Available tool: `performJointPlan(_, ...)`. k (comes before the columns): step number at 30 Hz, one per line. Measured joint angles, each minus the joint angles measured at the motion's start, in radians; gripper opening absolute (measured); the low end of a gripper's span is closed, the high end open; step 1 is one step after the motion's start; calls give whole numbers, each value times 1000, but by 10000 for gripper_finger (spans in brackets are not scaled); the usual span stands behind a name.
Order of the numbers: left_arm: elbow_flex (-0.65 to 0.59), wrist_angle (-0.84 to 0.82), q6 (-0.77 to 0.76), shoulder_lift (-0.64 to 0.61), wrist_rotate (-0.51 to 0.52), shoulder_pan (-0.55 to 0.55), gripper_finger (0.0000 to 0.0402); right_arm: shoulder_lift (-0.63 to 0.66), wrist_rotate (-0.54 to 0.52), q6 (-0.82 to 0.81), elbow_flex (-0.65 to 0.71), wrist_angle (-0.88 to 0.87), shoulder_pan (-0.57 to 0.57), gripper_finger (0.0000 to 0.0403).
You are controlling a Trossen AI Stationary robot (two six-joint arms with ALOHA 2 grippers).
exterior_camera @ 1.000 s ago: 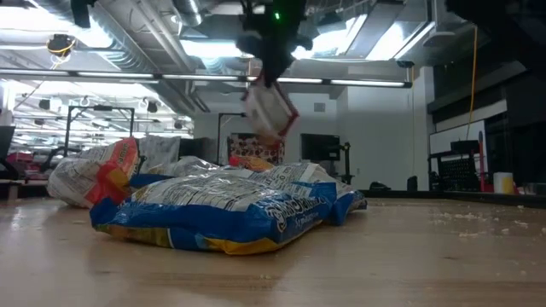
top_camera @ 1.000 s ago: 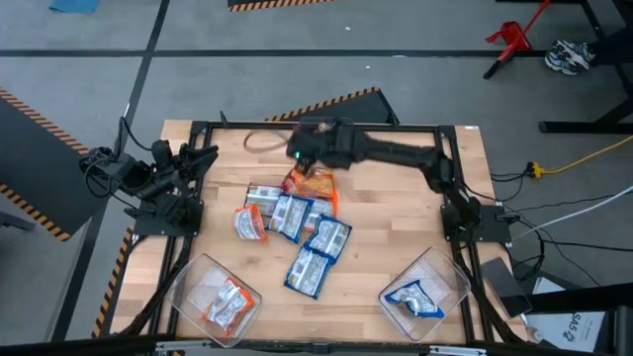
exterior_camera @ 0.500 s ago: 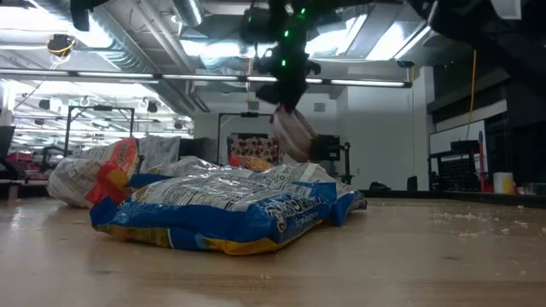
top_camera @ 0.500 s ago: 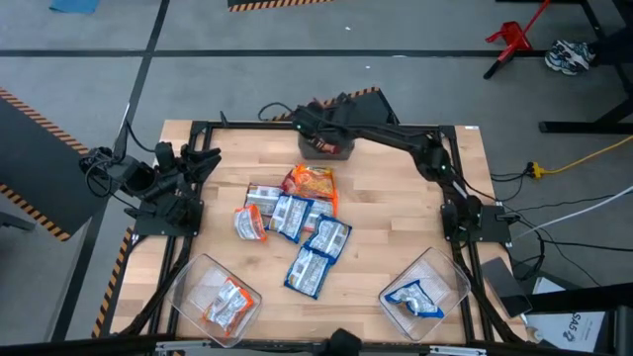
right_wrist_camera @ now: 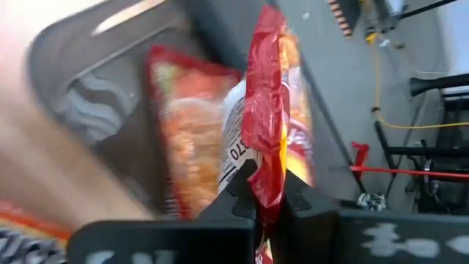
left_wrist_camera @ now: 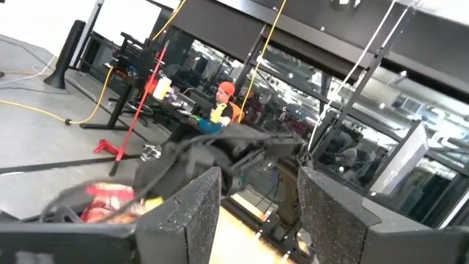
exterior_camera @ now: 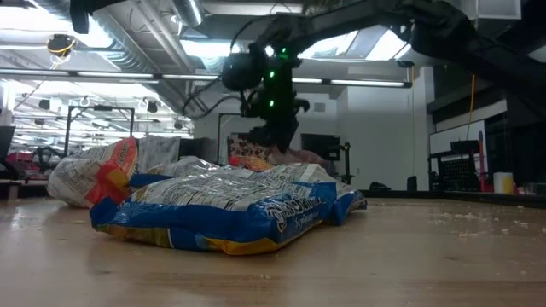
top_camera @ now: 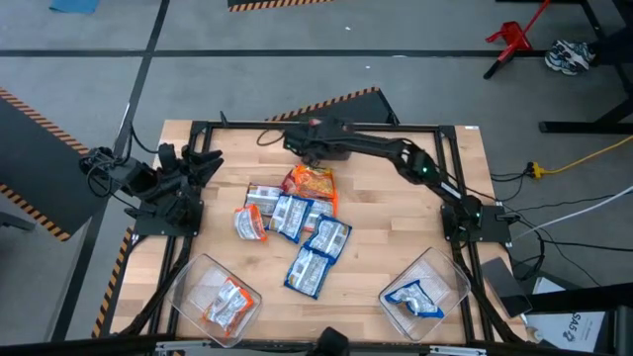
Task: Sort Maruchan noodles
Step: Put the red noodle pack into the black bin
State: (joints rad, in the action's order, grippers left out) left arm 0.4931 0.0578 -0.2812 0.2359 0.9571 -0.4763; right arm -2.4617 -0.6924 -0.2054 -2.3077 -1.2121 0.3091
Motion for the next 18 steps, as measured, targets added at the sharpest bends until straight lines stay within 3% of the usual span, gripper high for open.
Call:
performJointPlan(10,0,-18,2,0,0,0,176,-43,169,23,0,72,7,16)
performJointPlan(18,0,-32,2,0,0,0,176,-43,274,29,0,114,21,124)
